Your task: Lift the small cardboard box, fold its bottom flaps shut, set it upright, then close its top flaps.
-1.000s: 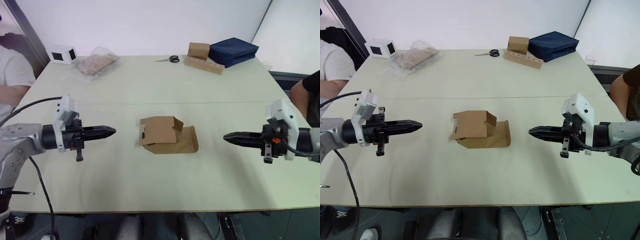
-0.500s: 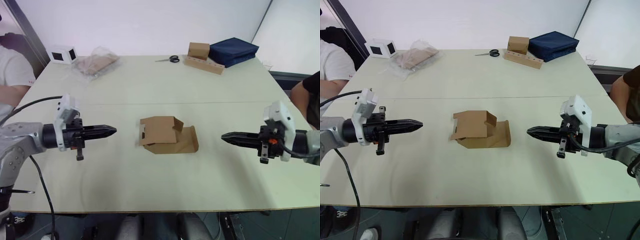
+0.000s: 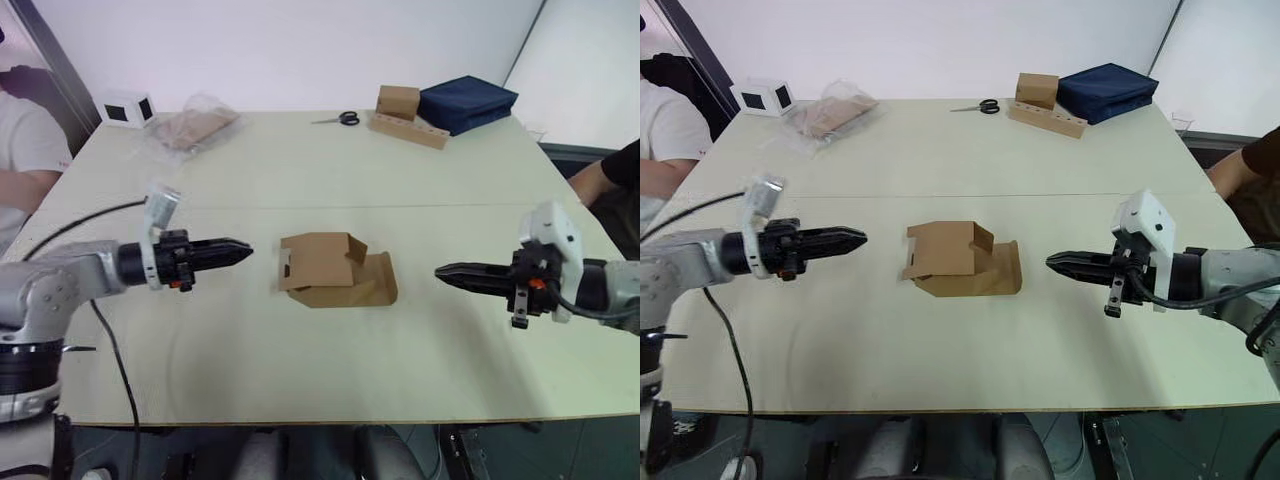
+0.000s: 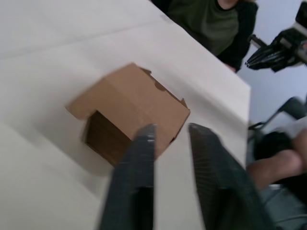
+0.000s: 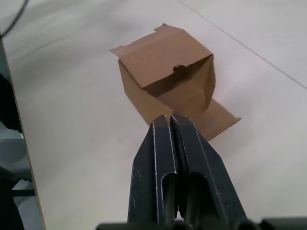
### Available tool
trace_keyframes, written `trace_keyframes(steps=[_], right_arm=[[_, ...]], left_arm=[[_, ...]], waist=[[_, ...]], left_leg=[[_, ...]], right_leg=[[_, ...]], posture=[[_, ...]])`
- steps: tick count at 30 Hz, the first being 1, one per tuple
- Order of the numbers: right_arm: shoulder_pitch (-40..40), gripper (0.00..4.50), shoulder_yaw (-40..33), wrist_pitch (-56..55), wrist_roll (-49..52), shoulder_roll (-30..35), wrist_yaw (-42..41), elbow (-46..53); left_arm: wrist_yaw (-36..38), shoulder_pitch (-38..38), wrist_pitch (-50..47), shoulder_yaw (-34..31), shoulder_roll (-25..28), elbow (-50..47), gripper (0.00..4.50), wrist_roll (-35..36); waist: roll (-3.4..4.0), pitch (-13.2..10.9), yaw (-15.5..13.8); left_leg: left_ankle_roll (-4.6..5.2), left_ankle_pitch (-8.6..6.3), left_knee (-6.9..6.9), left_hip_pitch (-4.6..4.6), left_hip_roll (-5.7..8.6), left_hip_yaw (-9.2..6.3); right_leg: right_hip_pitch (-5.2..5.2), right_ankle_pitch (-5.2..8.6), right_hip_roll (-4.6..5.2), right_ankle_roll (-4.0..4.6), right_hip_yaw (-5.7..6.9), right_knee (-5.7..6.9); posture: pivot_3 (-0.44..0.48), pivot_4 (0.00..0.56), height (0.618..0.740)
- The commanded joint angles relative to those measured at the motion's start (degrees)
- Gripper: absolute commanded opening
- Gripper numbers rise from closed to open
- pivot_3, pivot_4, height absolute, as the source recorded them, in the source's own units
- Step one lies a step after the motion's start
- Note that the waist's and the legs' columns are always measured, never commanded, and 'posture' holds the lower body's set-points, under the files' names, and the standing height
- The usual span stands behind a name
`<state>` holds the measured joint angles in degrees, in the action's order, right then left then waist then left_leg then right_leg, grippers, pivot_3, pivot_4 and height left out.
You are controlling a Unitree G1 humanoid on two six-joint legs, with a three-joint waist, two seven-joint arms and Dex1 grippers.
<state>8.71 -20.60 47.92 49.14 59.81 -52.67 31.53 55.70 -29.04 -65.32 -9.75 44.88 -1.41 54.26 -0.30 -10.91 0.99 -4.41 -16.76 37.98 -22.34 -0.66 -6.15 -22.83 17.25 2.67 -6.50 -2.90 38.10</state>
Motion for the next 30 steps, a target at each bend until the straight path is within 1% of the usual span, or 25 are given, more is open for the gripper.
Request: trace_keyframes(steps=[1,5,6,8,11,16,19,21,27,30], right_arm=[[0.49,0.00,-0.95,-0.43,0.55,-0.34,1.60,2.39],[-1.45,0.00,-0.84,-0.21,0.45,-2.28,5.11,5.51],[-1.99,0.00,-1.43,0.34,1.31,-2.83,6.04,6.54],[-2.58,0.00,-2.11,0.92,2.25,-3.38,7.15,7.62],[-4.37,0.00,-2.07,0.71,1.16,-3.09,8.10,8.70],[-5.63,0.00,-4.00,1.51,2.39,-2.80,9.98,10.08],[-6.17,0.00,-4.69,1.77,2.83,-2.81,10.57,10.43],[-6.66,0.00,-4.62,1.62,2.72,-3.00,10.87,10.80],[-7.54,0.00,-5.05,1.60,3.42,-3.32,11.91,11.50],[-8.08,0.00,-5.35,1.53,3.86,-3.16,12.40,11.79]], left_arm=[[-2.40,-5.53,-9.21,-1.24,-3.70,9.11,2.74,3.94],[-3.81,-10.27,-13.39,-2.10,-7.30,18.75,4.28,2.95],[-3.84,-11.45,-14.46,-2.24,-8.01,21.08,4.44,2.88],[-3.78,-12.85,-15.68,-2.37,-8.73,23.60,4.44,2.49],[-2.37,-13.59,-16.08,0.56,-10.25,26.04,4.44,0.64],[-1.93,-15.03,-15.59,2.92,-13.12,30.65,4.44,-2.37],[-1.74,-16.80,-15.09,2.61,-14.93,33.97,4.44,-3.62],[-0.93,-16.79,-13.03,3.99,-15.72,33.77,4.44,-5.22],[0.66,-18.53,-11.75,3.90,-17.99,36.31,4.44,-7.08],[2.56,-19.16,-10.63,5.34,-18.78,37.58,4.44,-8.73]], waist=[[-0.03,-0.01,0.02],[-0.05,-0.02,0.03],[-0.04,-0.01,0.02],[-0.04,-0.01,0.02],[-0.04,0.00,0.09],[-0.03,0.00,0.02],[-0.04,0.00,-0.02],[-0.04,0.00,-0.05],[-0.04,0.00,-0.03],[-0.05,0.00,-0.03]], left_leg=[[0.00,0.00,0.01,-0.01,0.00,-0.01],[0.00,0.00,0.06,-0.02,0.01,-0.03],[0.00,0.00,0.06,-0.02,0.01,-0.04],[-0.01,0.00,0.05,-0.02,0.02,-0.03],[-0.01,0.01,0.06,-0.02,0.03,-0.04],[-0.02,0.01,0.06,-0.02,0.03,-0.04],[-0.02,0.01,0.06,-0.02,0.04,-0.04],[-0.02,0.01,0.06,-0.02,0.04,-0.04],[-0.02,0.01,0.06,-0.02,0.04,-0.04],[-0.02,0.01,0.06,-0.02,0.04,-0.04]], right_leg=[[-0.01,0.00,-0.01,0.00,0.00,0.00],[-0.01,0.00,0.00,0.00,0.02,0.04],[-0.01,0.00,-0.01,0.00,0.02,0.04],[-0.03,0.00,0.00,0.00,0.02,0.03],[-0.02,0.00,0.01,0.00,0.01,0.04],[-0.02,0.00,0.01,0.00,0.01,0.04],[-0.01,0.00,0.01,0.00,0.01,0.04],[-0.01,0.00,0.02,0.00,0.01,0.04],[-0.02,0.00,0.01,0.00,0.01,0.04],[-0.01,0.00,0.02,0.00,0.01,0.04]], posture=[[0.000,0.150,0.740],[0.000,0.150,0.740],[0.000,0.150,0.740],[0.000,0.150,0.740],[0.000,0.150,0.740],[0.000,0.150,0.740],[0.000,0.150,0.740],[0.000,0.150,0.740],[0.000,0.150,0.740],[0.000,0.150,0.740]])
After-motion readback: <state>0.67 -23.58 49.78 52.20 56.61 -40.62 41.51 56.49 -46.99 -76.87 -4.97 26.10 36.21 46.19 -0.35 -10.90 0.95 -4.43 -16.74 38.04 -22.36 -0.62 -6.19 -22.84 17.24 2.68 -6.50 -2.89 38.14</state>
